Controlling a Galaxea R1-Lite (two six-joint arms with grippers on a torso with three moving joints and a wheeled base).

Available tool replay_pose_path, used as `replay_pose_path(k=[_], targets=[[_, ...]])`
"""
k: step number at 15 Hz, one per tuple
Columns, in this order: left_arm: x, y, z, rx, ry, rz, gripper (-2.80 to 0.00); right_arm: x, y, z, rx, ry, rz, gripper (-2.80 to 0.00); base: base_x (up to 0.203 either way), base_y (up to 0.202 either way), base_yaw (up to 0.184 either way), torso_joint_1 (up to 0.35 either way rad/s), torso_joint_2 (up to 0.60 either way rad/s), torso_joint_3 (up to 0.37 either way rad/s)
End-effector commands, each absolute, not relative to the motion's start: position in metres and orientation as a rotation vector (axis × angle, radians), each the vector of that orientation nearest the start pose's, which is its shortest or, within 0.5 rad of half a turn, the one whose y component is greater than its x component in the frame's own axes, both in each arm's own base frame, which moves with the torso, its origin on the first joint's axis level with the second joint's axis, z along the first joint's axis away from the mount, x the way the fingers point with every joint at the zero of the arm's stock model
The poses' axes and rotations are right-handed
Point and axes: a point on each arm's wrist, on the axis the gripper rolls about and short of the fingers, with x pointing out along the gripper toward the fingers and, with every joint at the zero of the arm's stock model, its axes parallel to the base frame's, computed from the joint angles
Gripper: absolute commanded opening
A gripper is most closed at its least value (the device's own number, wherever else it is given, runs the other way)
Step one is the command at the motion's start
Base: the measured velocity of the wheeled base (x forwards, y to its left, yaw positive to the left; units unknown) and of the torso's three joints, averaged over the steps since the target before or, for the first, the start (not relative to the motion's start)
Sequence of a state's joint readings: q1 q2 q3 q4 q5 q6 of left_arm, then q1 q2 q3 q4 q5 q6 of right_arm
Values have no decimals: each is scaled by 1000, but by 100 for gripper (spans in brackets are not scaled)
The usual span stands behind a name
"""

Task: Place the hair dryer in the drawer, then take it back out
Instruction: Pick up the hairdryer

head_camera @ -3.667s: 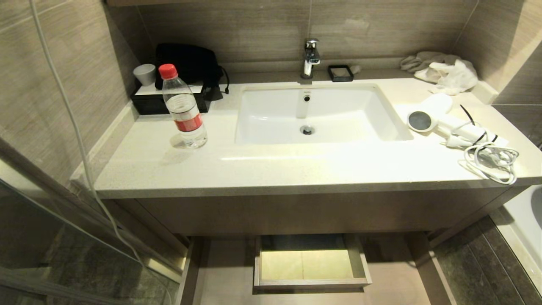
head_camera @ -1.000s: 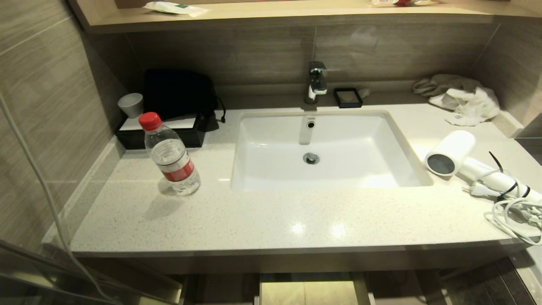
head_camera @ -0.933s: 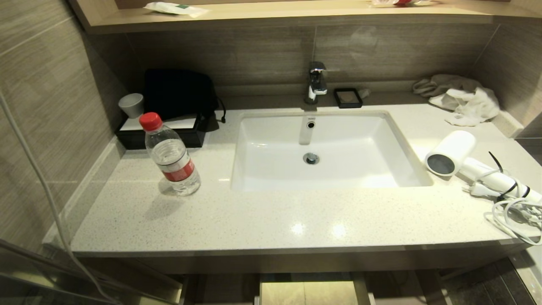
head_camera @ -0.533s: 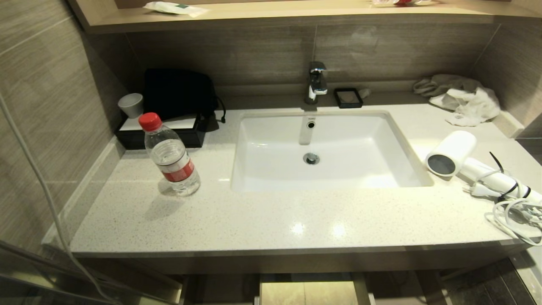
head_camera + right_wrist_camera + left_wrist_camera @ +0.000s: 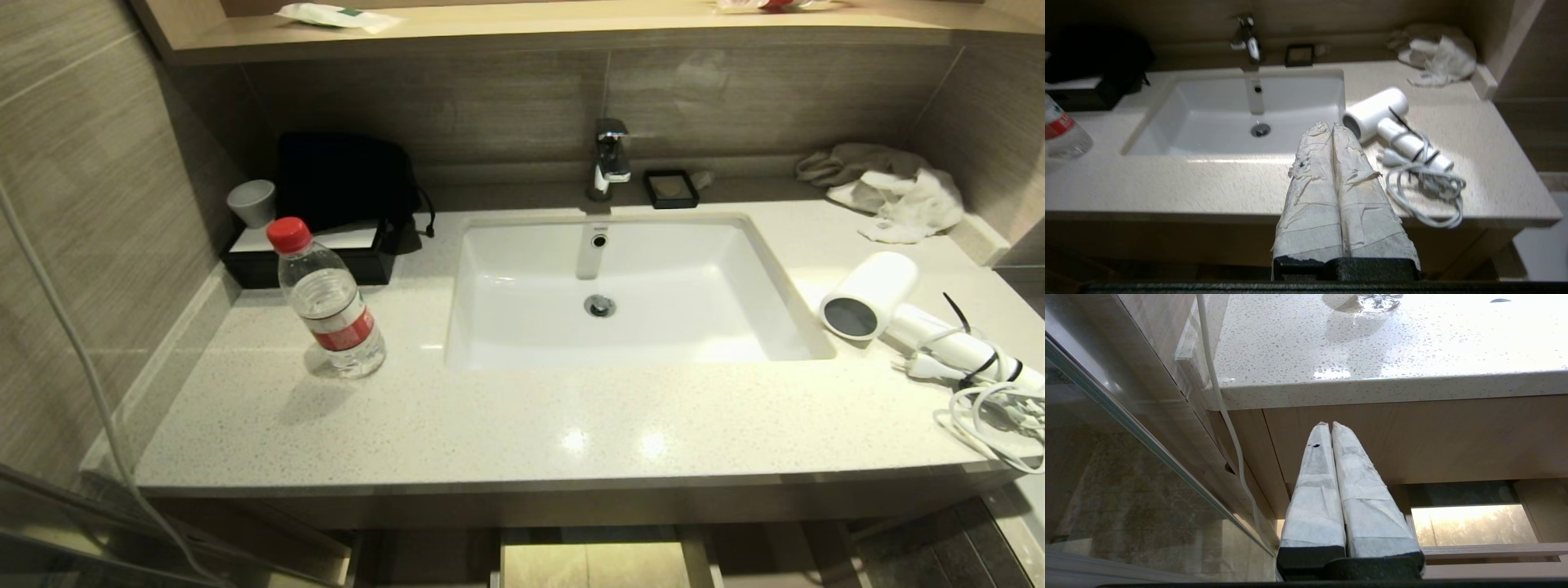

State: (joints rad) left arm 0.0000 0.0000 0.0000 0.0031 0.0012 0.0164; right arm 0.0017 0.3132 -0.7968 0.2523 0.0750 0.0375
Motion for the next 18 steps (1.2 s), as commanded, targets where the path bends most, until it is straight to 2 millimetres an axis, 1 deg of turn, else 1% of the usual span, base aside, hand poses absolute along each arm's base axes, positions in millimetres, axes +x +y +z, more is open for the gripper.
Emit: replay_pose_path(k=[1,3,4,5,6,7,8,9,10,11,12,14,15,16,18], targets=[[-23,0,75,17,3,2,-280,-27,2,347,31,-113,106,-280,0,0,0,0,0,0],[-23,0,75,17,3,2,-280,-12,3,382,19,-3,133,-280,0,0,0,0,0,0],[-23,0,75,17,3,2,-280,1,3,395,15,71,158,-280,0,0,0,0,0,0],[-23,0,75,17,3,2,-280,19,4,406,12,151,187,-280,0,0,0,0,0,0],[-23,0,75,17,3,2,-280,40,6,412,8,232,220,-280,0,0,0,0,0,0],[-23,0,75,17,3,2,-280,63,10,412,-1,333,272,-280,0,0,0,0,0,0],[-23,0,75,17,3,2,-280,82,14,405,-24,431,346,-280,0,0,0,0,0,0],[-23,0,75,17,3,2,-280,97,16,398,-89,499,387,-280,0,0,0,0,0,0],[-23,0,75,17,3,2,-280,107,13,386,-158,585,346,-280,0,0,0,0,0,0],[-23,0,75,17,3,2,-280,113,9,374,-236,681,258,-280,0,0,0,0,0,0],[-23,0,75,17,3,2,-280,116,4,365,-347,774,151,-280,0,0,0,0,0,0],[-23,0,75,17,3,2,-280,122,-4,356,-578,931,-71,-280,0,0,0,0,0,0],[-23,0,75,17,3,2,-280,129,-6,352,-618,979,-124,-280,0,0,0,0,0,0],[-23,0,75,17,3,2,-280,142,-6,345,-608,1012,-119,-280,0,0,0,0,0,0],[-23,0,75,17,3,2,-280,170,-14,336,-544,998,-127,-280,0,0,0,0,0,0]])
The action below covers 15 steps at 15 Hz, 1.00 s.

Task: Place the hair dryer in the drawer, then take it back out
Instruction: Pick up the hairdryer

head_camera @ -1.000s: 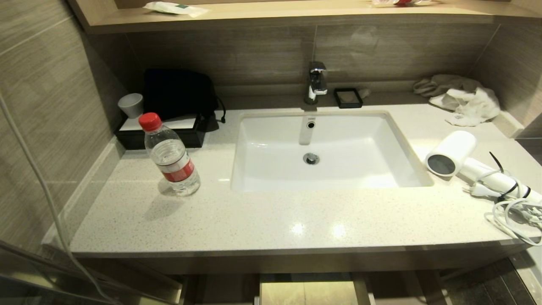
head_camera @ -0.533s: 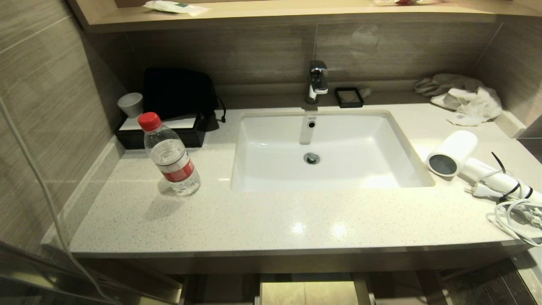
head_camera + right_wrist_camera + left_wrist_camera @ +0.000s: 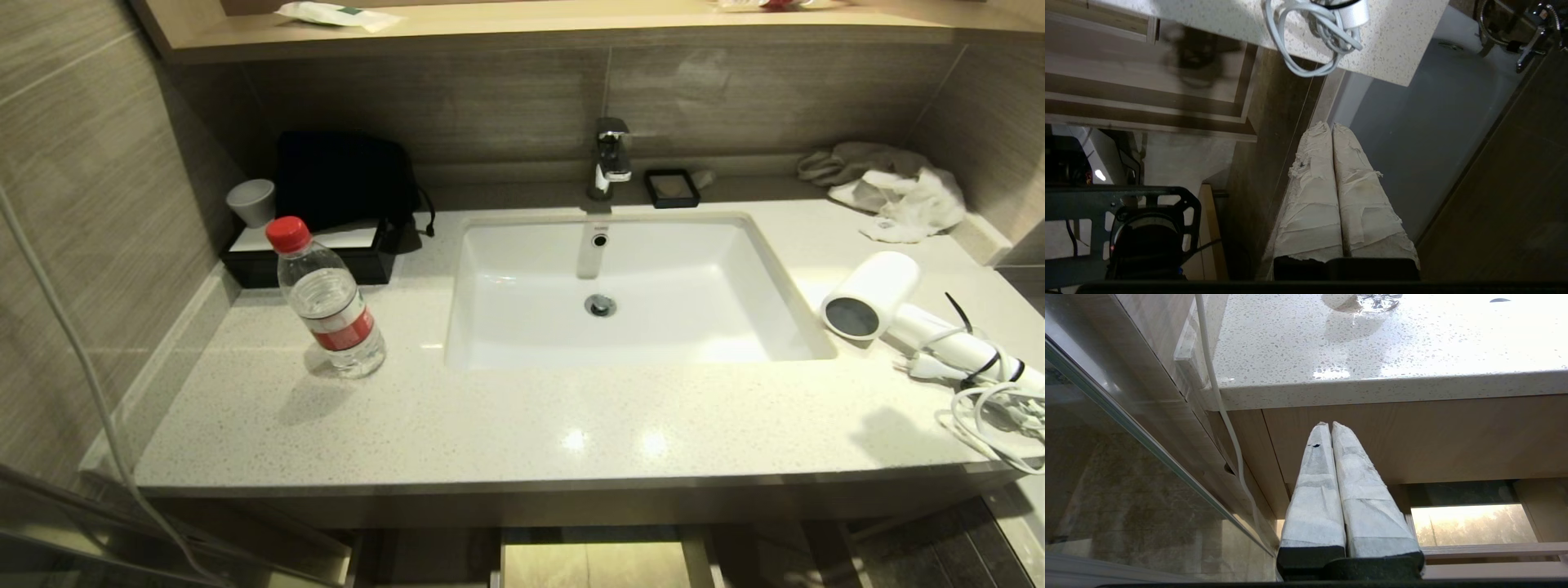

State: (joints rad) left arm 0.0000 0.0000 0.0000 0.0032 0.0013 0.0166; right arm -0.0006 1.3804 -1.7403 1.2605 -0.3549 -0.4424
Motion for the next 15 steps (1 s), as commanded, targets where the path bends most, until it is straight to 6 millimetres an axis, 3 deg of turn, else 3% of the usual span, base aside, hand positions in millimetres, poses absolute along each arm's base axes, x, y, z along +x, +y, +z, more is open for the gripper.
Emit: replay_pose_path(k=[1,3,6,7,9,11,15], targets=[[-23,0,75,17,3,2,-280,186,-21,333,-503,964,-133,-280,0,0,0,0,0,0],[-23,0,75,17,3,2,-280,218,-32,315,-450,933,-115,-280,0,0,0,0,0,0],[-23,0,75,17,3,2,-280,248,-40,284,-452,881,-114,-280,0,0,0,0,0,0],[-23,0,75,17,3,2,-280,257,-43,274,-479,862,-109,0,0,0,0,0,0,0],[-23,0,75,17,3,2,-280,275,-52,259,-495,822,-77,0,0,0,0,0,0,0],[-23,0,75,17,3,2,-280,288,-65,257,-500,759,-53,0,0,0,0,0,0,0],[-23,0,75,17,3,2,-280,284,-84,258,-573,750,-26,0,0,0,0,0,0,0]])
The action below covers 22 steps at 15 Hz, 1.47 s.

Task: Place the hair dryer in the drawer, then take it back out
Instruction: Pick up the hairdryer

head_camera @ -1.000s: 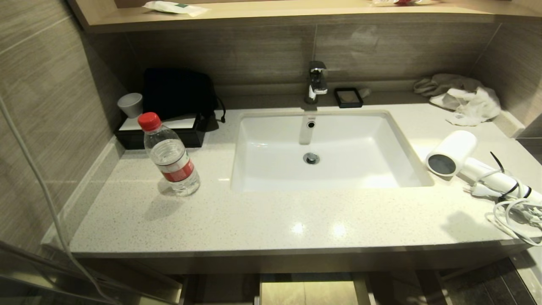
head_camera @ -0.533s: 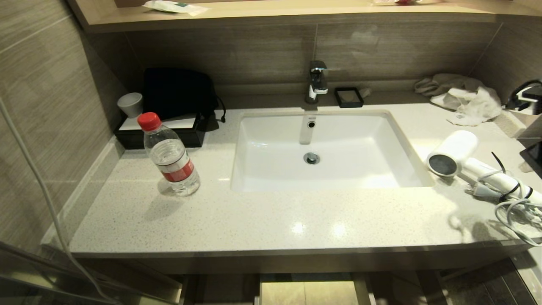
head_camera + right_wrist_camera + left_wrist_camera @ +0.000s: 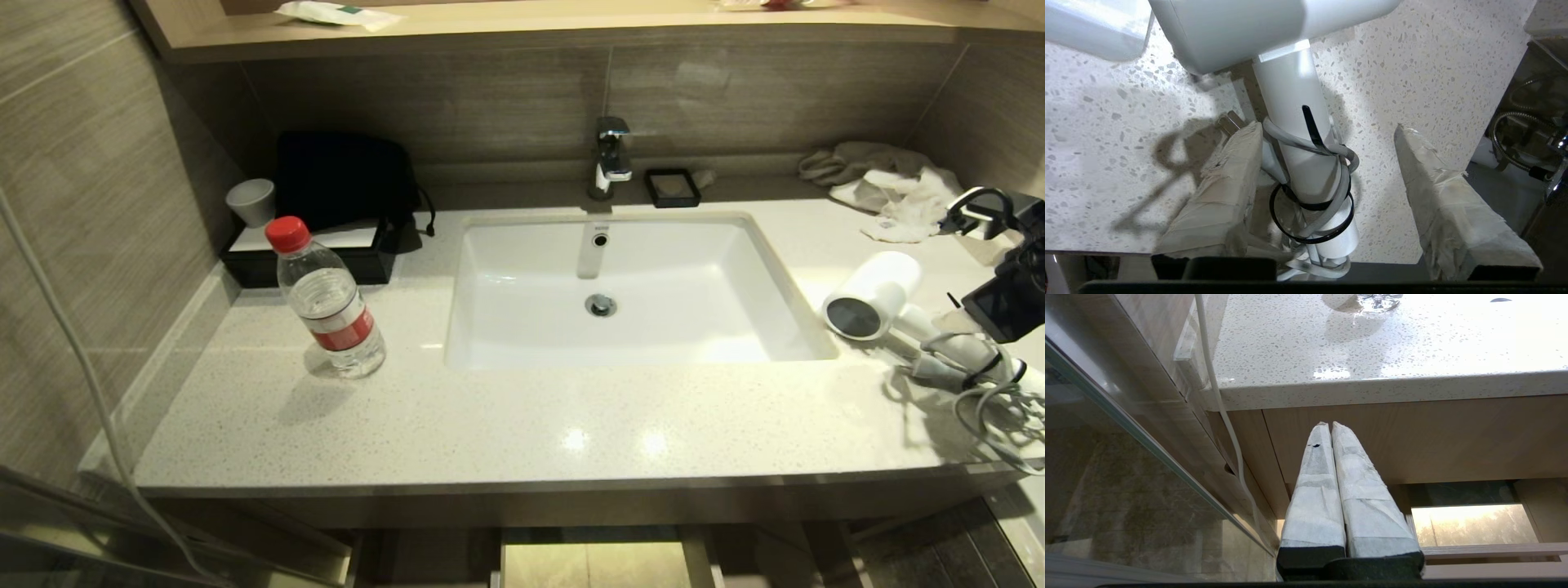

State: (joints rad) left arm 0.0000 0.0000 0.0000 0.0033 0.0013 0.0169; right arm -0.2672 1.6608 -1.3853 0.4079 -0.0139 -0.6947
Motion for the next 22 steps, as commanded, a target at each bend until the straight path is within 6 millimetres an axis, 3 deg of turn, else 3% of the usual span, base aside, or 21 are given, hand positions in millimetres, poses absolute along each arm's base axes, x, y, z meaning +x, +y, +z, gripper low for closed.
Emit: replay_pose_path(k=[1,7,22], targets=[[-23,0,75,17,3,2,-280,285,-87,256,-562,747,-14,0,0,0,0,0,0,0],[-23,0,75,17,3,2,-280,283,-88,248,-503,738,138,0,0,0,0,0,0,0],[-23,0,75,17,3,2,-280,331,-110,216,-523,764,184,0,0,0,0,0,0,0]])
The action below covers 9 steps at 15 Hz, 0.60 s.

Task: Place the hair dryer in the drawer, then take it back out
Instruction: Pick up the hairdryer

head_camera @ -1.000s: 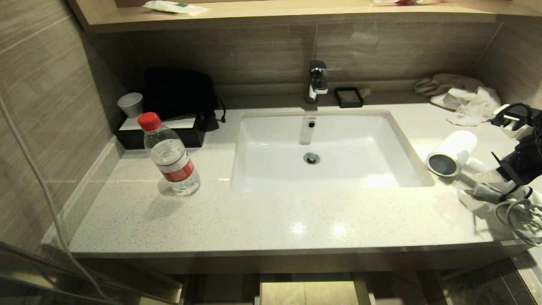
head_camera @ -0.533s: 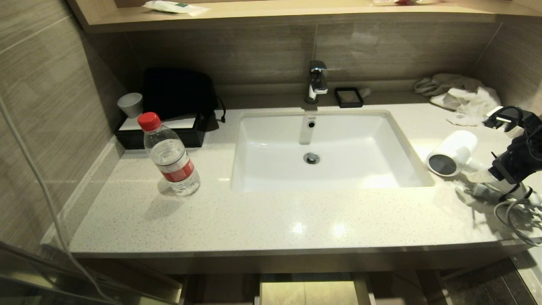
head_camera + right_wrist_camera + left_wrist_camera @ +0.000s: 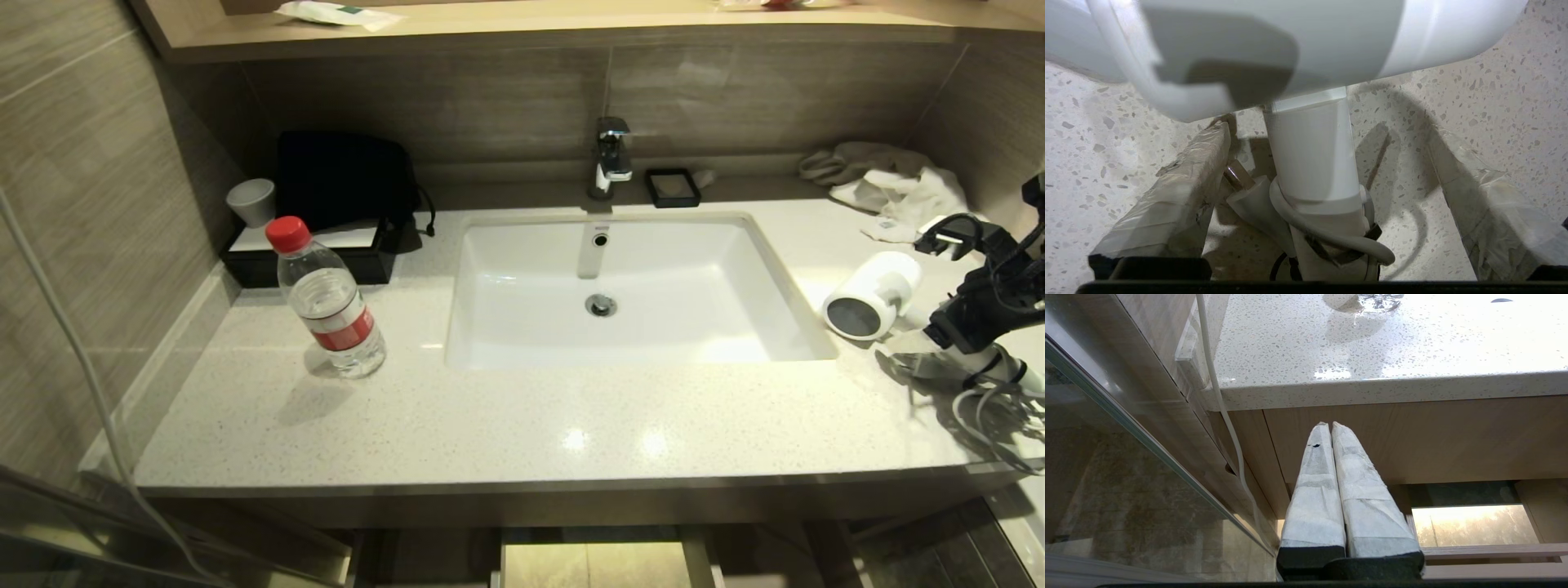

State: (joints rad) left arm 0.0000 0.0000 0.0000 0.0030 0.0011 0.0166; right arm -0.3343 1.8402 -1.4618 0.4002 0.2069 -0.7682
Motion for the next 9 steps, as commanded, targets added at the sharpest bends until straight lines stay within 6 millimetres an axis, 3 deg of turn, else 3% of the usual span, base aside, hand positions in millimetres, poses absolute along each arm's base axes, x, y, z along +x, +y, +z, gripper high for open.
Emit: replay_pose_path(k=[1,9], targets=[[-23,0,75,17,3,2,-280,332,-110,216,-523,763,191,0,0,0,0,0,0,0],[-23,0,75,17,3,2,-280,343,-114,209,-545,764,219,0,0,0,0,0,0,0]])
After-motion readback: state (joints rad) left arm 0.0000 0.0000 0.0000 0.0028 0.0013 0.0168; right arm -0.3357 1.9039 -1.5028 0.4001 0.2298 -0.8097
